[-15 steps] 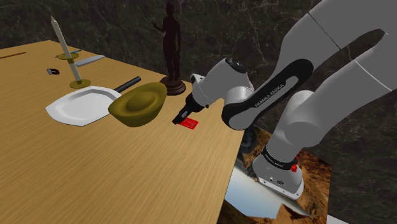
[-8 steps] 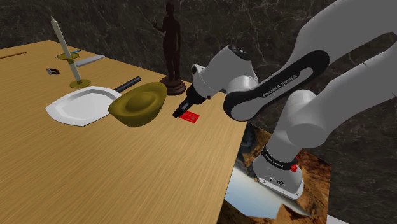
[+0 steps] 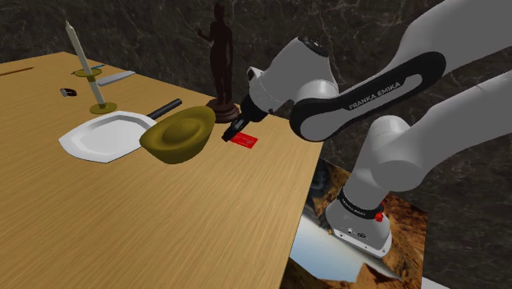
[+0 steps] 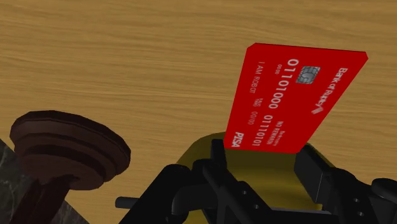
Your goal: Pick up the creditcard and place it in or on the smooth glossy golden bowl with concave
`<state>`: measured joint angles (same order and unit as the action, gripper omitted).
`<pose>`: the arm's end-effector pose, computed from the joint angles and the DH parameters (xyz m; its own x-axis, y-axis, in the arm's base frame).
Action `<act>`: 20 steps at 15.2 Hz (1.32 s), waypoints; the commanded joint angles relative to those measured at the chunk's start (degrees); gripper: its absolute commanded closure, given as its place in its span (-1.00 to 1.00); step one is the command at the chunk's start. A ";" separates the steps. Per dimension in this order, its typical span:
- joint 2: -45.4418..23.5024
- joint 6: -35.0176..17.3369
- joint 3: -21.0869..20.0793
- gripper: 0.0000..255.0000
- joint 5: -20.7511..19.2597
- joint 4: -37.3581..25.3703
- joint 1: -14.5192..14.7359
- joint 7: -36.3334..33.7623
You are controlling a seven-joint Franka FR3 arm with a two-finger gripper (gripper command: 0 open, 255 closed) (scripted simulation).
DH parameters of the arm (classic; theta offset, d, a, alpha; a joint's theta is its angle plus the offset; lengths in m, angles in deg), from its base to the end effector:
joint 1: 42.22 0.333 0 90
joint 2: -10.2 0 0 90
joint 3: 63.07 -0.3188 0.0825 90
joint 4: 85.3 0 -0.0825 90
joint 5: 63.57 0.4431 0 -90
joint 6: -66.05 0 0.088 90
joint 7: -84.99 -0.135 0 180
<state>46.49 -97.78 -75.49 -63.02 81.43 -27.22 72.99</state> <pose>0.3768 0.1775 0.3451 0.8067 0.2139 0.5509 0.2527 -0.9675 0.0057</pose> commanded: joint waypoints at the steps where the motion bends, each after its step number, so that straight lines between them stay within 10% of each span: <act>1: 1.59 2.40 0.51 1.00 0.18 -0.73 0.44 0.33; 14: 7.28 14.73 2.41 1.00 0.51 -7.35 1.39 1.78; 20: -9.01 10.47 -0.22 1.00 -1.82 -19.46 -2.28 0.08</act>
<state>40.27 -86.64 -75.21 -64.35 64.08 -28.84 73.43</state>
